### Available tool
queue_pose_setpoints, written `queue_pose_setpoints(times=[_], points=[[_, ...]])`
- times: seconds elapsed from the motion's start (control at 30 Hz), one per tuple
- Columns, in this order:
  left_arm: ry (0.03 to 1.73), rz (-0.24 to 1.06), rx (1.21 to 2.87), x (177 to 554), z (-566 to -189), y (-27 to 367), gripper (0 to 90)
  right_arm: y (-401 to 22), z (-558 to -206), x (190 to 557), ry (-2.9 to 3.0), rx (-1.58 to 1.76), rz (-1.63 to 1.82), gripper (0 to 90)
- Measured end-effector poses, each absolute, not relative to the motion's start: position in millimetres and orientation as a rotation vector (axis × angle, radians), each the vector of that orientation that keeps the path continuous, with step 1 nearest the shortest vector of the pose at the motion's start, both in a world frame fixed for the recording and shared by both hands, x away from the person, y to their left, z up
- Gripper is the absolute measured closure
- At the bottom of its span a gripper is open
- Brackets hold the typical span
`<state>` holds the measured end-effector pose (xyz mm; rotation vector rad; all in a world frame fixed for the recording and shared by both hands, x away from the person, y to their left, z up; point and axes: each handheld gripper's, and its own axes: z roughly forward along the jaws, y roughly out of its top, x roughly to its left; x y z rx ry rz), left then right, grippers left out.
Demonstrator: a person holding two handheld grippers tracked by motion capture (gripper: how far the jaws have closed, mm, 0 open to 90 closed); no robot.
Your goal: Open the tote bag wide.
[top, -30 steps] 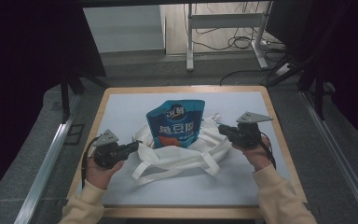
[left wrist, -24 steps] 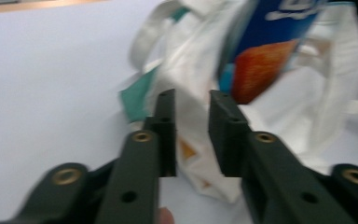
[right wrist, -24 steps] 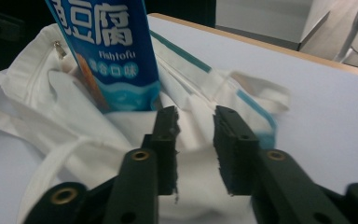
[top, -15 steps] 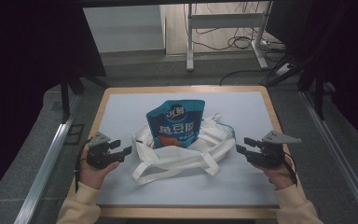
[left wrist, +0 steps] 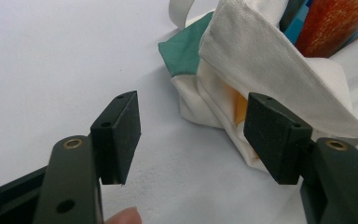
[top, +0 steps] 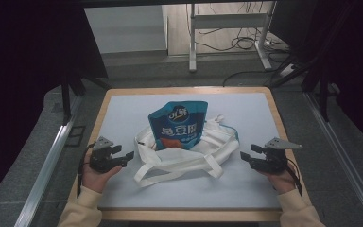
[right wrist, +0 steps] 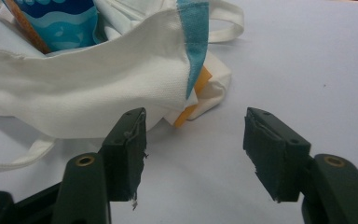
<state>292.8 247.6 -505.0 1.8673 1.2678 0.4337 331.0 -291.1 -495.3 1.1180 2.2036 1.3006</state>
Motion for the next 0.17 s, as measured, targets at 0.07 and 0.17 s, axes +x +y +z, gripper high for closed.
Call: queue_pose_setpoints(times=[0.07,0.17], points=[[1.269,0.437,1.868,293.3,-505.8,246.9,35.0,-291.4,-495.7,330.9,2.196,1.117,1.298,36.1],[1.269,0.447,1.876,294.9,-507.3,246.7,31.9,-290.7,-497.2,330.6,2.184,1.116,1.273,32.4]])
